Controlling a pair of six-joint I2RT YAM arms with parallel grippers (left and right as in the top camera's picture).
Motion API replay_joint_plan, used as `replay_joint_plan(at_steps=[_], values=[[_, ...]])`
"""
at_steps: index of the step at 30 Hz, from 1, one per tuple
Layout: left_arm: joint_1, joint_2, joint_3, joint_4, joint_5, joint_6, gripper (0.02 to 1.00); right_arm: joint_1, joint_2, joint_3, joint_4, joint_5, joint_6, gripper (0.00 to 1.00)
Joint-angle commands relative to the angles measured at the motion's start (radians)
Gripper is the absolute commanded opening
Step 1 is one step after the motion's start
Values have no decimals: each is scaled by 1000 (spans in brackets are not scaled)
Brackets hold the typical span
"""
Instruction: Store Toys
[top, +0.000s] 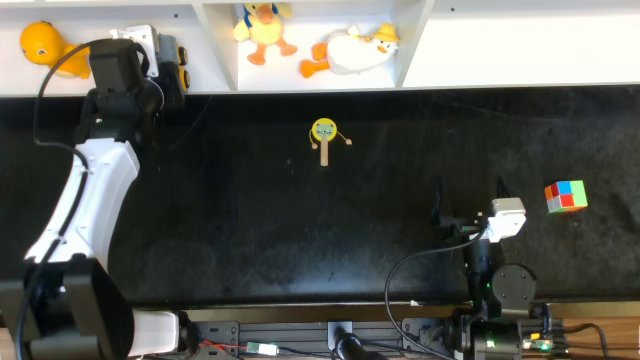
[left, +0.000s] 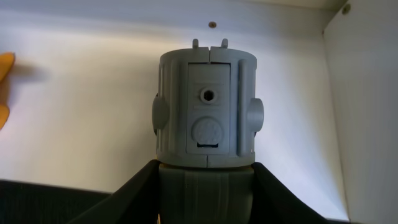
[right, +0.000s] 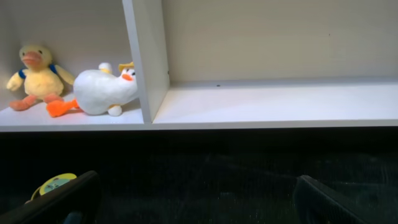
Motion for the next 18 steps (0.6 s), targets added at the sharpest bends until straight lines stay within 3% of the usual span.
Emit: replay_joint_plan(at_steps=[1, 13, 16, 18], values=[[-3, 45, 46, 6, -23, 0, 290, -3, -9, -13, 4, -6, 4, 996], [-3, 78, 47, 46, -27, 0, 310, -3, -9, -13, 4, -6, 4, 993], [-3, 87, 47, 51, -26, 0, 391, -3, -9, -13, 4, -6, 4, 996], [-3, 89, 47, 51, -26, 0, 509, -3, -9, -13, 4, -6, 4, 993]])
